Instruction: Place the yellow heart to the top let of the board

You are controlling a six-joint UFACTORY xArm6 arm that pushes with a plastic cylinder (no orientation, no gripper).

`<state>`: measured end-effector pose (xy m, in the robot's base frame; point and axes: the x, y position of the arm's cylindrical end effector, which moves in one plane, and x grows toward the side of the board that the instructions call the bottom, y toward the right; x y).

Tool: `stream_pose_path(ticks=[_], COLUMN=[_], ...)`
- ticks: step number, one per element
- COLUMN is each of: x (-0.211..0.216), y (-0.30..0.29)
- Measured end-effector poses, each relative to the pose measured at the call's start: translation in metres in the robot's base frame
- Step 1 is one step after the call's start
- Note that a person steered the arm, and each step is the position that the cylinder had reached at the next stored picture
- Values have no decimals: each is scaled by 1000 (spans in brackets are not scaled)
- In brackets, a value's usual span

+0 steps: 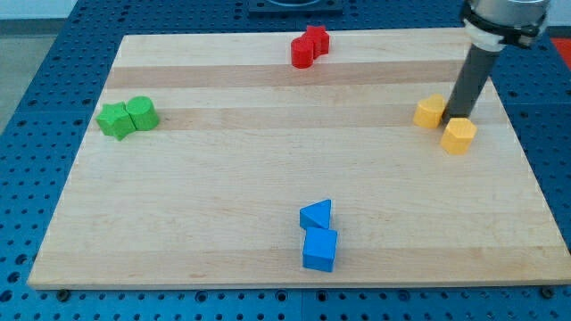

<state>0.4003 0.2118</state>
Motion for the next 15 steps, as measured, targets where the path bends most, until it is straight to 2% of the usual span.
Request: stream_pose_path(ticks=[2,4,6,10,12,15], x=[-16,-19,-41,-45,-68,-69], y=[-17,-62,-75,-167,-192,-269])
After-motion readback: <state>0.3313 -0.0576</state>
